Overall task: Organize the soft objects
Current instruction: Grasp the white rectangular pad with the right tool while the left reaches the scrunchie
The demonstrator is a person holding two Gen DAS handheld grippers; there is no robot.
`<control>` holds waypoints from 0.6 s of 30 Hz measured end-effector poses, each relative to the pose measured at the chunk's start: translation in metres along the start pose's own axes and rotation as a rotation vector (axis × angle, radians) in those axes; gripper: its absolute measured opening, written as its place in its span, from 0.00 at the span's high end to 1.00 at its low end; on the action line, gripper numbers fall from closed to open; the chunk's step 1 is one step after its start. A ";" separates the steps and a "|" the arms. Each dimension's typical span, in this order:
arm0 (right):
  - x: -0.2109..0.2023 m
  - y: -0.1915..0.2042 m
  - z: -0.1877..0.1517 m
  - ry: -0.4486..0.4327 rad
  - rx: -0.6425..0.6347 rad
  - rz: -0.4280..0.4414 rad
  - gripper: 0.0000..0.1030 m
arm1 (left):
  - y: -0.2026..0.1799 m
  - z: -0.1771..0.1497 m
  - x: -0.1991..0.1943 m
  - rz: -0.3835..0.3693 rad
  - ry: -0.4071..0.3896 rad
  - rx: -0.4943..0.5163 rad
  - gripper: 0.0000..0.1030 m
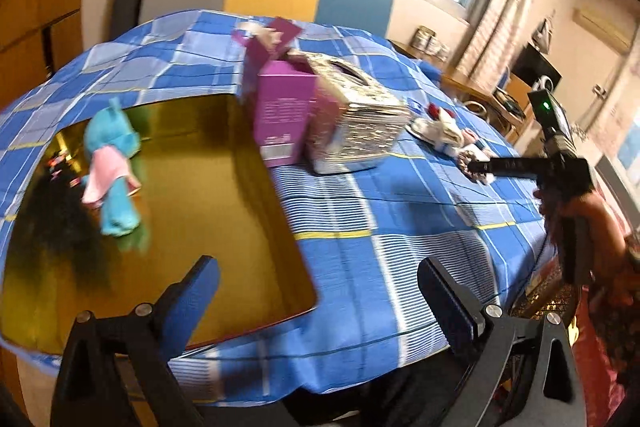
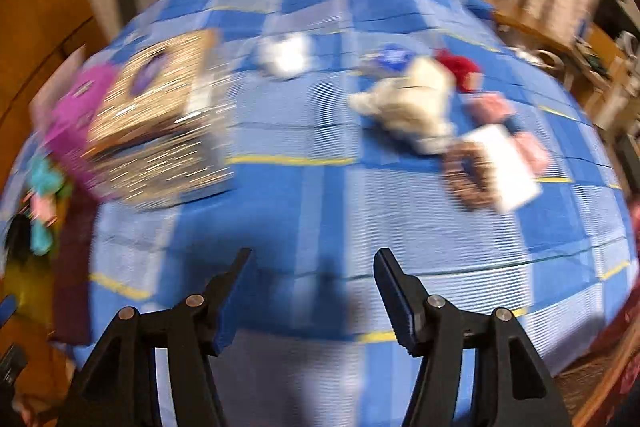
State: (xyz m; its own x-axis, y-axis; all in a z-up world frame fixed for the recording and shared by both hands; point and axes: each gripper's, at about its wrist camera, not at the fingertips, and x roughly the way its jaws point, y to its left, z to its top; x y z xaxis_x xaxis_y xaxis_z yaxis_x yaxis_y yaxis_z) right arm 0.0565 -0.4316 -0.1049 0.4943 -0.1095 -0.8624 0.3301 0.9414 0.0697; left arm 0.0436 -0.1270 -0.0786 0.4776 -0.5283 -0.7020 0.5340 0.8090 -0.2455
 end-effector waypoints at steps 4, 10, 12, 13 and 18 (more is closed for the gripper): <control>0.006 -0.063 0.021 -0.034 0.083 -0.096 0.40 | -0.018 0.006 0.012 -0.015 0.026 0.015 0.03; 0.037 -0.134 0.063 -0.062 0.203 -0.191 0.40 | -0.034 0.011 0.023 -0.009 0.050 0.040 0.03; 0.047 -0.146 0.071 -0.056 0.206 -0.239 0.40 | -0.037 0.012 0.026 -0.004 0.057 0.045 0.03; 0.054 -0.153 0.074 -0.040 0.207 -0.253 0.40 | -0.038 0.012 0.028 -0.005 0.061 0.046 0.03; 0.078 -0.163 0.069 0.008 0.200 -0.249 0.40 | -0.043 0.013 0.040 -0.002 0.086 0.042 0.03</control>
State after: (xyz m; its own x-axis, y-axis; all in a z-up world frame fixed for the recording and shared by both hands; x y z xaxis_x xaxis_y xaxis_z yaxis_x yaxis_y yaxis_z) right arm 0.0967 -0.6161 -0.1489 0.3721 -0.3256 -0.8692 0.5924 0.8042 -0.0477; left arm 0.0486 -0.1865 -0.0874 0.4154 -0.5046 -0.7569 0.5645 0.7954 -0.2205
